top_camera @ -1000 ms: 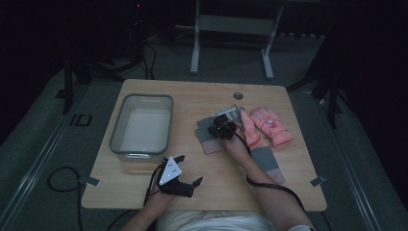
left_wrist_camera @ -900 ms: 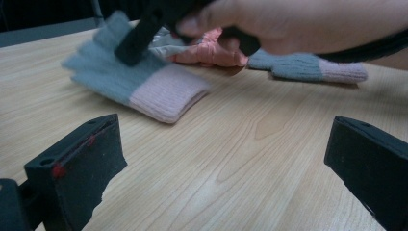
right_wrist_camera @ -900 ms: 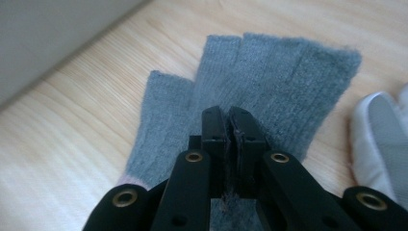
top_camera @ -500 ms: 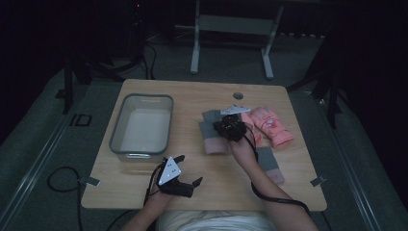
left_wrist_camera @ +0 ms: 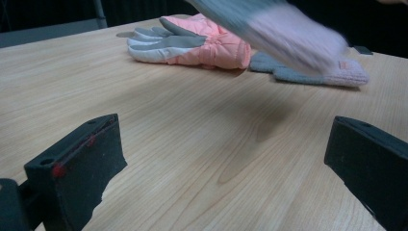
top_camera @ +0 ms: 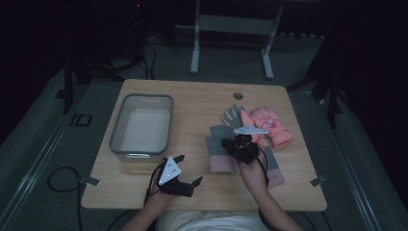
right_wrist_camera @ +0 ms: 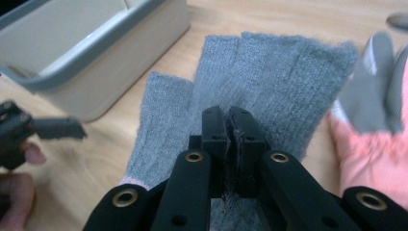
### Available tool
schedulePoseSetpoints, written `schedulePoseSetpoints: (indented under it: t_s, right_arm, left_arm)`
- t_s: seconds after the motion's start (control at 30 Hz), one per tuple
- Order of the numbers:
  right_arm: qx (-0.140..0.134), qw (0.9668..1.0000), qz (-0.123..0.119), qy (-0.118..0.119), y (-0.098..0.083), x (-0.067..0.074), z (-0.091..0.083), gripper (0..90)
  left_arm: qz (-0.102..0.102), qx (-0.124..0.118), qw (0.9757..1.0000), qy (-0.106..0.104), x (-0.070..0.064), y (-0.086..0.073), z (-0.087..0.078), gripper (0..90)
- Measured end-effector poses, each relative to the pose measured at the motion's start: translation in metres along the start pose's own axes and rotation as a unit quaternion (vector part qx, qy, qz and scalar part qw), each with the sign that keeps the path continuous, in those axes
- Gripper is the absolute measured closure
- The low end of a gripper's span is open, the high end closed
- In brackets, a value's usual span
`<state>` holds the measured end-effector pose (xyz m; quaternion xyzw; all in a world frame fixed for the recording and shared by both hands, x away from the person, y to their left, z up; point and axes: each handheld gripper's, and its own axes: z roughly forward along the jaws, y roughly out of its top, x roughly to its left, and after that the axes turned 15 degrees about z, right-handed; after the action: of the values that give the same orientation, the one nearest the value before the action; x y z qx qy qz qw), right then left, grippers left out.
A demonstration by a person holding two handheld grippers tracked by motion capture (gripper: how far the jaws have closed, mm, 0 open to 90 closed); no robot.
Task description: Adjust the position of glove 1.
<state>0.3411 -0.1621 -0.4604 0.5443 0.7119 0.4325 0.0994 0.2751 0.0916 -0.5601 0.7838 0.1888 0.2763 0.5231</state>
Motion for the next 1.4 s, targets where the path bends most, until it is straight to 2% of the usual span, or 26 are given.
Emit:
schedulePoseSetpoints:
  t_s: [0.17, 0.33, 0.47, 0.87, 0.97, 1.03, 1.13, 1.2, 1.3, 1.4]
  right_arm:
    - [0.016, 0.9996, 0.020, -0.009, -0.022, -0.009, 0.005, 86.3]
    - [0.041, 0.9988, 0.025, -0.010, -0.039, -0.014, 0.015, 86.2]
    - [0.048, 0.9984, 0.026, -0.015, -0.047, -0.018, 0.022, 86.2]
    - [0.070, 0.9965, 0.041, -0.023, -0.063, -0.030, 0.046, 84.0]
    - [0.068, 0.9968, 0.034, -0.024, -0.066, -0.031, 0.049, 82.2]
    - [0.065, 0.9972, 0.027, -0.026, -0.067, -0.031, 0.050, 81.0]
    - [0.064, 0.9971, 0.033, -0.026, -0.066, -0.032, 0.047, 75.4]
    - [0.062, 0.9973, 0.034, -0.017, -0.064, -0.031, 0.041, 73.7]
    - [0.045, 0.9989, 0.011, -0.002, -0.056, -0.032, 0.026, 70.0]
    - [0.040, 0.9990, -0.012, 0.018, -0.043, -0.043, 0.010, 67.2]
  left_arm:
    - [-0.008, -0.005, 0.9999, -0.003, 0.002, -0.001, -0.001, 0.0]
    - [-0.013, -0.005, 0.9999, -0.003, 0.002, -0.001, -0.001, 0.0]
    - [-0.007, -0.002, 1.0000, -0.001, 0.001, -0.001, -0.001, 0.0]
    - [-0.010, -0.004, 0.9999, -0.003, 0.002, -0.001, -0.001, 0.0]
    - [-0.010, -0.005, 0.9999, -0.003, 0.002, -0.001, -0.001, 0.0]
    - [-0.009, -0.004, 0.9999, -0.003, 0.002, -0.001, -0.001, 0.0]
    - [-0.010, -0.005, 0.9999, -0.003, 0.002, -0.001, -0.001, 0.0]
    - [-0.012, -0.005, 0.9999, -0.004, 0.002, -0.001, -0.001, 0.0]
    - [-0.013, -0.004, 0.9999, -0.004, 0.002, -0.001, -0.001, 0.0]
    - [-0.012, -0.005, 0.9999, -0.005, 0.002, -0.001, -0.001, 0.0]
